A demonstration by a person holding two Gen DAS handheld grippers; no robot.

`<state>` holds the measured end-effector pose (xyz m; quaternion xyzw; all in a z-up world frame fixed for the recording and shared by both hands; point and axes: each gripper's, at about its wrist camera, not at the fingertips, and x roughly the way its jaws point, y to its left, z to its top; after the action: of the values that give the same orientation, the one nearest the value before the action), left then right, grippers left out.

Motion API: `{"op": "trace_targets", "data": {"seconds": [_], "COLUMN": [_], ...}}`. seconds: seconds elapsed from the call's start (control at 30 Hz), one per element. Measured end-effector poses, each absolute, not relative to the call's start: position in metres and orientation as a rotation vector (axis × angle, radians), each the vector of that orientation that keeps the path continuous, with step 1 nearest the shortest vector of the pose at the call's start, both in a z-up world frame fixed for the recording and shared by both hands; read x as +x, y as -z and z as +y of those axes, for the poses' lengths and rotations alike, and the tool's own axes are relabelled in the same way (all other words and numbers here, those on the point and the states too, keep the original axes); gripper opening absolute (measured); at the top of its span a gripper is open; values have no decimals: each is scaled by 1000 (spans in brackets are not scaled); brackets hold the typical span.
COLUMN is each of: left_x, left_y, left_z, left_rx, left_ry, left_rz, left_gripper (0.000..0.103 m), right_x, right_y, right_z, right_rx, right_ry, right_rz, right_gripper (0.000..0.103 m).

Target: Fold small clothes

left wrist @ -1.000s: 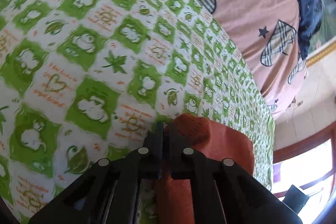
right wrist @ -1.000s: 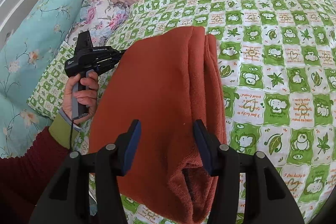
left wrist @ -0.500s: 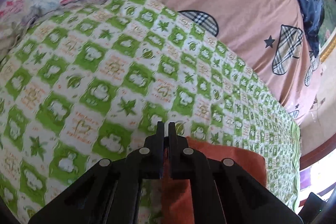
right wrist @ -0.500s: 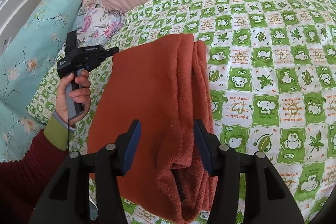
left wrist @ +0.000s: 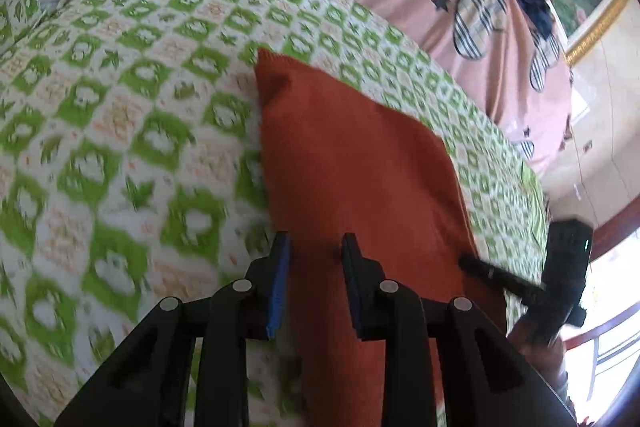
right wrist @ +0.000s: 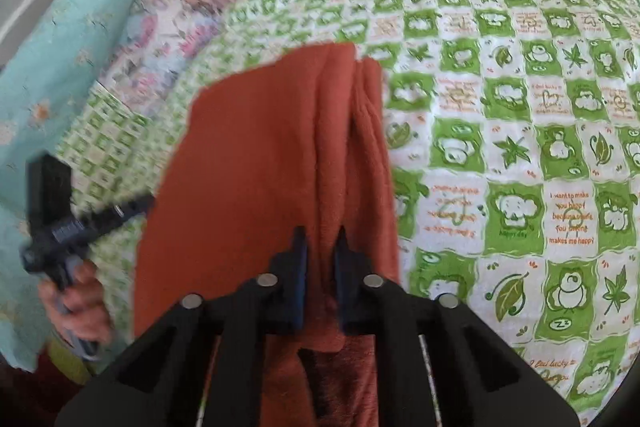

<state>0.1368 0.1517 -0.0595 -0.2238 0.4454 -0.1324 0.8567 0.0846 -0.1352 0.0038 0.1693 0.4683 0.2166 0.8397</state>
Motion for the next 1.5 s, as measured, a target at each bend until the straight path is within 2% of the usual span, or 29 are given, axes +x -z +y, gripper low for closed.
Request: {"op": "trace_targets", "data": {"seconds": [0.13, 0.2, 0.33, 0.47, 0.6, 0.77, 1.03, 1.23, 1.43, 1.47, 1.5], "left_x": [112, 104, 101, 98, 96, 100, 140, 200, 275, 284, 292], "left_y": [53, 53, 68, 78, 85, 85, 36, 30, 72, 78, 83], "left_z": [129, 121, 110, 105, 107, 111, 134, 127, 134, 138, 144], "left_rx": [-402, -386, -329, -348, -386, -412, -399, -454, -396, -385, -379], "left_ry": [263, 269, 236, 232, 219, 213, 241, 378, 232, 206, 178], "left_rz": [946, 938, 995, 1008, 1009, 1006, 889, 857, 964, 978, 991], "left_gripper": [39, 43, 43, 46, 52, 53, 51, 52, 52, 51, 43], "right_x": [76, 77, 85, 79, 80, 80, 91, 143, 166, 165, 163], "right_y": [-35, -17, 39, 43, 41, 38, -24, 10, 42, 41, 38], "right_z": [-143, -148, -157, -165, -162, -165, -152, -125, -136, -137, -137], "right_rx": [350, 329, 367, 427, 395, 431, 436, 423, 485, 486, 480], "right_ry": [-472, -430, -383, -379, -370, -348, -422, -424, -410, -414, -413], "right_rz": [889, 933, 1069, 1050, 1049, 1059, 939, 1047, 1077, 1072, 1068], "right_gripper": [12, 12, 12, 12, 12, 15, 16, 16, 15, 15, 15]}}
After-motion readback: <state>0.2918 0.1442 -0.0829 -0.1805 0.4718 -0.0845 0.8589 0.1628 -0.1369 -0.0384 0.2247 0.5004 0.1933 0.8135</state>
